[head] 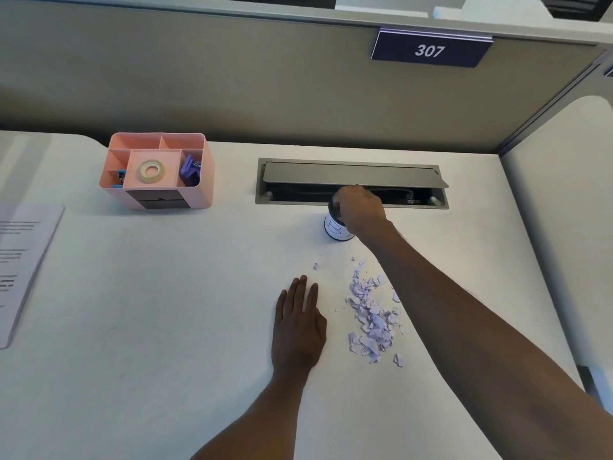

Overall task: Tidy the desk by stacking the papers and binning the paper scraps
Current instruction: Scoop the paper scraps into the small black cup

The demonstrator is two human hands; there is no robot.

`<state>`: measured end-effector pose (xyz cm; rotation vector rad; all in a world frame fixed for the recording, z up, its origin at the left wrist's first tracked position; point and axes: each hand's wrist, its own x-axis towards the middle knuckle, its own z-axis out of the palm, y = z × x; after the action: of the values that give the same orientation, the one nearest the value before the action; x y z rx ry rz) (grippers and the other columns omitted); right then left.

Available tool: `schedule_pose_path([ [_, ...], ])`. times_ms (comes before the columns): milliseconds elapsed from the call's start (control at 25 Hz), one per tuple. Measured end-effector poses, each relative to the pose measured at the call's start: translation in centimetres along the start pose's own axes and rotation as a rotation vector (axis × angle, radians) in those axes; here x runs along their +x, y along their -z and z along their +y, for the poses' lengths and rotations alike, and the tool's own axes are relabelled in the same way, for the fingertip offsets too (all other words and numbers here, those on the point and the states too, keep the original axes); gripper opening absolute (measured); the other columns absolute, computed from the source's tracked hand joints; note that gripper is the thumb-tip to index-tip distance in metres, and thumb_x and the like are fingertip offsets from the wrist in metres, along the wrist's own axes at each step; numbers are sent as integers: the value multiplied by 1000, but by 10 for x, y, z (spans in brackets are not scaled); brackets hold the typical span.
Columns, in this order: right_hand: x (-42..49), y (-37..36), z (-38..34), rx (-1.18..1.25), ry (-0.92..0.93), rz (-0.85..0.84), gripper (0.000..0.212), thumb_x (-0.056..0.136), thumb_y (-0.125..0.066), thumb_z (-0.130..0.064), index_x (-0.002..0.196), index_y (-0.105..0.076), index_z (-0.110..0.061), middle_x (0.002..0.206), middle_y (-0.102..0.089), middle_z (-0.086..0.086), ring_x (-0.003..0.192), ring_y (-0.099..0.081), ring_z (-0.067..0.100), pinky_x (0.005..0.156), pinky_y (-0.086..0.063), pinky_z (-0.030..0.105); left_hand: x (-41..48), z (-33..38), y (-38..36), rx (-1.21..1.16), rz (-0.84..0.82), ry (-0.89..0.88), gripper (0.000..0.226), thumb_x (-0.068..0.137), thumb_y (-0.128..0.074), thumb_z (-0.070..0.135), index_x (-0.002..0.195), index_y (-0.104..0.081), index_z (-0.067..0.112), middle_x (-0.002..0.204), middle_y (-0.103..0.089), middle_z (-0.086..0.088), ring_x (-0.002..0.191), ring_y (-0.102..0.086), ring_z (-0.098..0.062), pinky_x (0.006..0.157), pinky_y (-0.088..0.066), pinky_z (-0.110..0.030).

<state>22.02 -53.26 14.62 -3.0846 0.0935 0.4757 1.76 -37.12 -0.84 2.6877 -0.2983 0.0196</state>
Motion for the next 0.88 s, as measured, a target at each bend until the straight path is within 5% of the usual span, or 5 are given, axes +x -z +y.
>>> schedule_pose_path([
  [400, -10, 5, 3, 75, -3, -130, 42, 86, -72, 1, 126, -62, -7, 124, -64, 14, 110, -65, 32, 87, -54, 35, 0, 2, 2, 2, -15, 9, 52, 106, -38, 27, 156, -46, 18, 169, -37, -7, 159, -29, -24, 129, -30, -48],
  [560, -28, -4, 20, 310, 15, 285, 14, 94, -63, -9, 103, -73, -11, 105, -65, 8, 89, -65, 28, 75, -56, 35, 1, 3, 4, 4, -32, 25, 54, 105, -35, 29, 157, -44, 19, 170, -35, -6, 160, -28, -23, 129, -30, -48],
  [680, -57, -32, 28, 585, 30, 540, 13, 95, -60, -11, 100, -72, -10, 99, -63, 5, 82, -61, 23, 72, -54, 38, 1, 3, 4, 7, -29, 25, 53, 105, -35, 28, 157, -45, 19, 170, -36, -6, 160, -28, -24, 129, -29, -48],
  [800, -88, -78, 12, 602, 145, 430, 17, 95, -59, -9, 107, -71, -10, 105, -66, 4, 90, -63, 22, 80, -55, 42, 1, 3, 3, 6, -31, 34, 51, 106, -40, 27, 156, -47, 19, 169, -37, -7, 159, -30, -24, 130, -28, -48],
  [880, -96, -103, 0, 552, 230, 227, 30, 98, -54, -8, 124, -68, -11, 128, -65, 5, 116, -61, 23, 97, -53, 42, 2, 3, 2, 19, -40, 35, 51, 105, -46, 25, 155, -48, 19, 168, -39, -7, 159, -30, -23, 131, -25, -45],
])
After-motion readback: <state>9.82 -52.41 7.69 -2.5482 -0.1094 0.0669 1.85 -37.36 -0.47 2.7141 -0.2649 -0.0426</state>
